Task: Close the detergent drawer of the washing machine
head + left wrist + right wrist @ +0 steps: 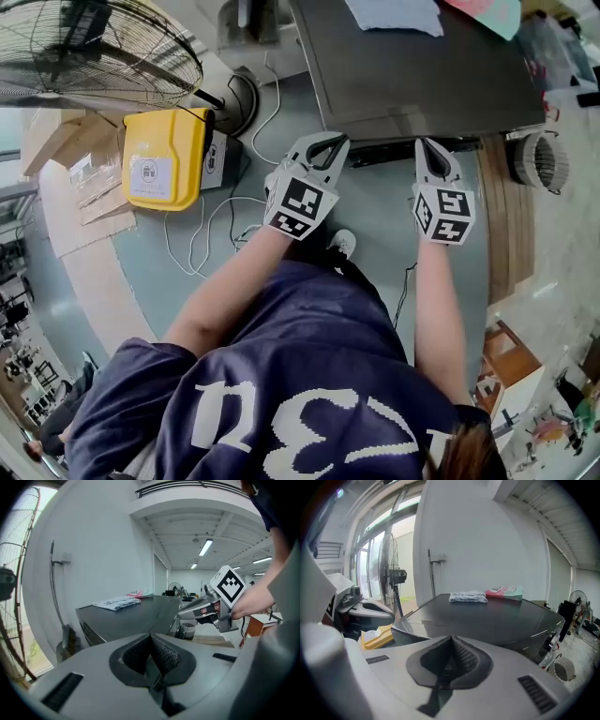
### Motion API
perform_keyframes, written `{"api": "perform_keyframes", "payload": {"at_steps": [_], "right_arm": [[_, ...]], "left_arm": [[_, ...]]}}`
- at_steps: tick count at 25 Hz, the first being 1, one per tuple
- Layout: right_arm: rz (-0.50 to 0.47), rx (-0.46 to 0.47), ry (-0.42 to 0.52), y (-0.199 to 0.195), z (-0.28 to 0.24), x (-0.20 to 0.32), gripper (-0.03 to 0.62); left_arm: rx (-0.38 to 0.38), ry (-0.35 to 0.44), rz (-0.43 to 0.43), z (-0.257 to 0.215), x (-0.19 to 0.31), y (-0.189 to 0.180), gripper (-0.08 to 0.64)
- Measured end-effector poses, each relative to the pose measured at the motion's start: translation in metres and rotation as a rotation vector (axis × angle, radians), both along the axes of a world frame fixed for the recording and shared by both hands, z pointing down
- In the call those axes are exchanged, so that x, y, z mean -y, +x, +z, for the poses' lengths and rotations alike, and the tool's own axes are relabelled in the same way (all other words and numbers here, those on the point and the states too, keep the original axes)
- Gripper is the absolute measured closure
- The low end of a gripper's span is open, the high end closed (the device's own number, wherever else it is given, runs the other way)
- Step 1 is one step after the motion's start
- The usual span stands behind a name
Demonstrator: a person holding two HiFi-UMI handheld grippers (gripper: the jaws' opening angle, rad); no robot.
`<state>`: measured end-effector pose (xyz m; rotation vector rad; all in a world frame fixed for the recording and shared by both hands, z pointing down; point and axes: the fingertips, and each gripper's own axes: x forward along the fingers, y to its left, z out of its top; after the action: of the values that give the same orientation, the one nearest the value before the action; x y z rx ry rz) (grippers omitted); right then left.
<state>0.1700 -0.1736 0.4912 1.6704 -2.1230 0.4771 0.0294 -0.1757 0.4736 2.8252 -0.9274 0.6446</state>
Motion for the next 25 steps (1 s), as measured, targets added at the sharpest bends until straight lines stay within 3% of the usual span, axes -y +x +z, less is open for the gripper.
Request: {"api": "perform_keyframes", "payload": {"at_steps": [7, 16, 25], "right_arm": [[-0.003, -0.011, 0.125, 0.0, -0.056, -0.004, 0.575], [0.015, -0.046, 0.359, 0.006, -0.166, -0.027, 0.576], [0.091, 0.01, 0.508, 0.032, -0.252, -0.051, 0.577]], "left_arm": [[-0.036, 0.1, -0.035, -0.057, 0.015, -0.012, 0.543], [-0.141, 0.248, -0.056, -0.14, 0.017, -0.014, 0.543], [-0.197, 0.291, -0.103, -0.201, 0.011, -0.028, 0.541]]}}
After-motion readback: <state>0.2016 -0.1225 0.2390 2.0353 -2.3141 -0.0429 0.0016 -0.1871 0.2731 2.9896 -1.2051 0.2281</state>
